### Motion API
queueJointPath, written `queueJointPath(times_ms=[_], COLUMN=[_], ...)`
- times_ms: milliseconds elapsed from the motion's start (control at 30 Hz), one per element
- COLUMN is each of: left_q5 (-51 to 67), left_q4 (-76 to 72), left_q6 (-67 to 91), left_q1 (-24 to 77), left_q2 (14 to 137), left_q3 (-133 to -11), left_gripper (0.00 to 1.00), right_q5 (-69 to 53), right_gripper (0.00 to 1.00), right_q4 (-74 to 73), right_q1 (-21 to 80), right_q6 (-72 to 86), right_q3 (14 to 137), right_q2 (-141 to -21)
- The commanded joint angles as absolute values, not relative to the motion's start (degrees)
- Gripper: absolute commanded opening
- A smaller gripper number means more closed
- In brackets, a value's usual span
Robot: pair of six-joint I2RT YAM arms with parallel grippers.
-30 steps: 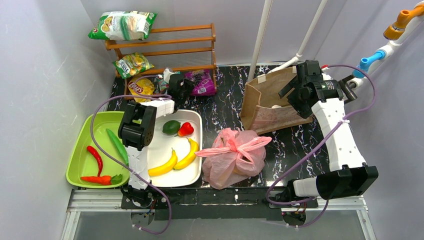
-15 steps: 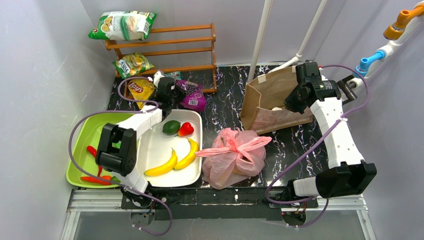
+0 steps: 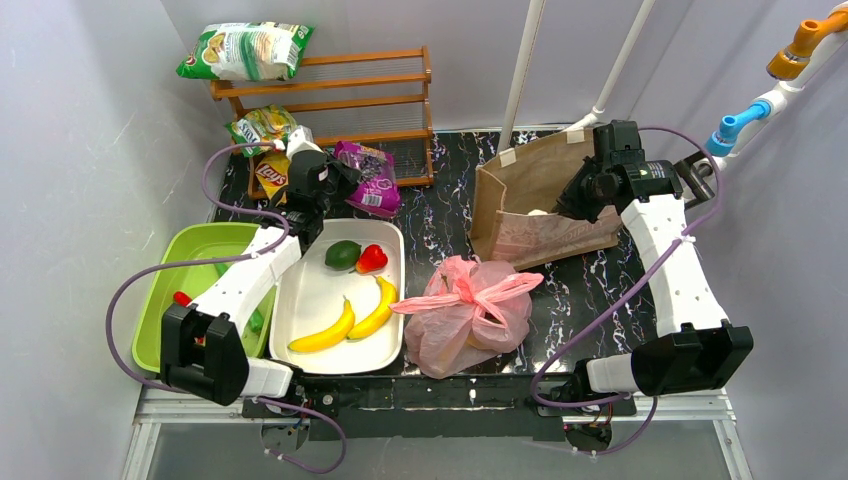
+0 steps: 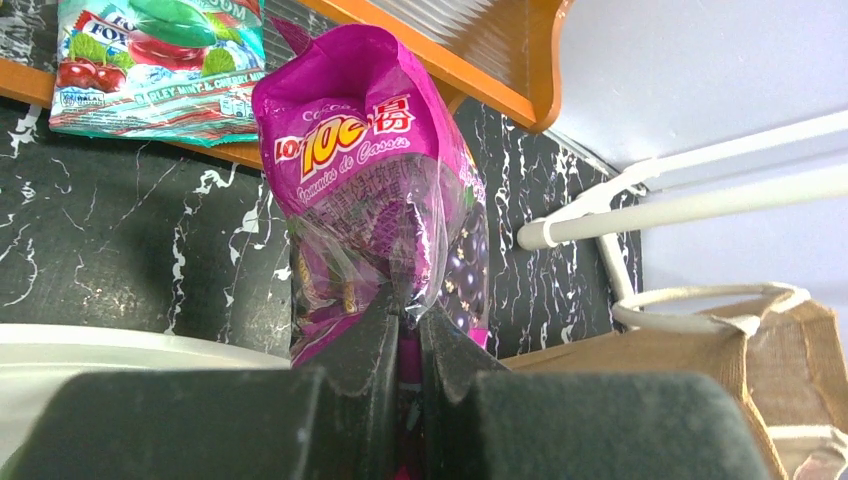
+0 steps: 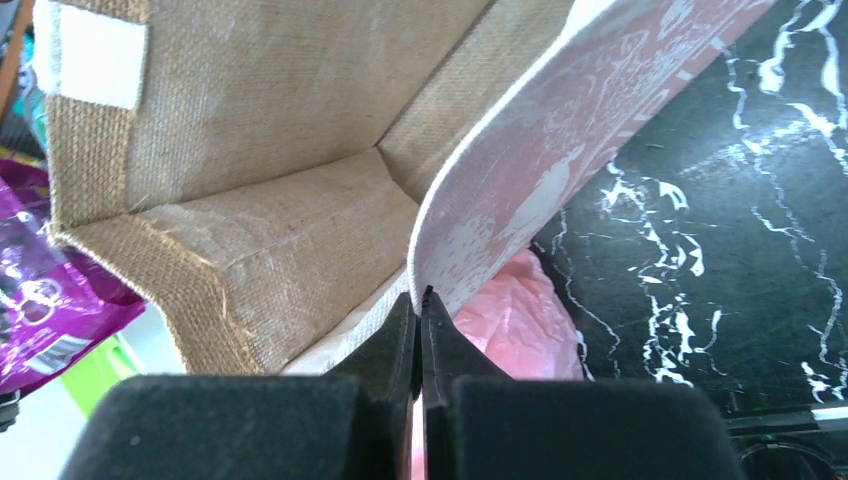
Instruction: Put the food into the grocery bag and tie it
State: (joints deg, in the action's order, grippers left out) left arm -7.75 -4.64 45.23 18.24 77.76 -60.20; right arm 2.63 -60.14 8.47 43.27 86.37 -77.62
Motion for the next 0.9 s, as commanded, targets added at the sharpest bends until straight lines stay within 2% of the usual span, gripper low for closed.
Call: queueJointPath(times_ms=[0,267,467,867], left_q5=[-4.58,2.64,9.01,25.90], left_q4=[-7.30,-9.54,-13.37,-15.49], left_q6=[41.41,34.69,31.86,26.67], left_q1=[18.47,18.70,19.26,26.75], left_q2=[72.61,71.46,72.22,82.98], left_q3=[-62.87,-66.67,-69.27,-86.17], left_gripper=[0.00,0.00,0.00,0.00], right_q5=[-4.57,-9.16,-11.32,-13.85], right_gripper=[0.01,0.01,0.01,0.01], right_q4=[-55.53,-52.86,-49.88,-46.96], right_q1=[9.12,12.15,14.96,15.19], right_q6=[42.91,42.71,42.18,35.36], right_q3=[87.03,84.92,78.95,67.23], right_q2=[-75.60,-73.67,-69.83,-58.60])
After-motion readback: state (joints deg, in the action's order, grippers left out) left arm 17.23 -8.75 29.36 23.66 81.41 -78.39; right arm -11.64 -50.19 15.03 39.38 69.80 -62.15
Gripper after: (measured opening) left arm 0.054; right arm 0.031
